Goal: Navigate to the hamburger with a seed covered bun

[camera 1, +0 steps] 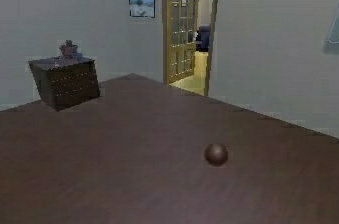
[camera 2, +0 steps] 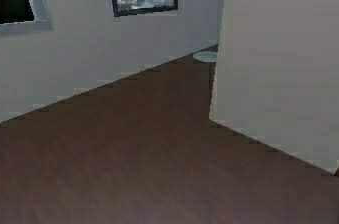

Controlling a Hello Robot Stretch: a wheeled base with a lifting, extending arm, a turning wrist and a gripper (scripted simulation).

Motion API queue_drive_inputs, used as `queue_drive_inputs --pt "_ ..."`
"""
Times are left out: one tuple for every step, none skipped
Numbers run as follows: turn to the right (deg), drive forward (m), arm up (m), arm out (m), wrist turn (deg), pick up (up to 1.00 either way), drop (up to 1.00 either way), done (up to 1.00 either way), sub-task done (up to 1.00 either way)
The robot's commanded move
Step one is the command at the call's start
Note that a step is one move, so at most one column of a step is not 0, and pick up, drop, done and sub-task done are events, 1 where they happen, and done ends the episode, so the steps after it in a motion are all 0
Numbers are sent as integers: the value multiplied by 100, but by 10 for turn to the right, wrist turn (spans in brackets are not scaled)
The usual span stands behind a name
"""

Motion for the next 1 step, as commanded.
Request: queue_drive_inputs --pt "0 100 0 0 0 0 0 0 0"
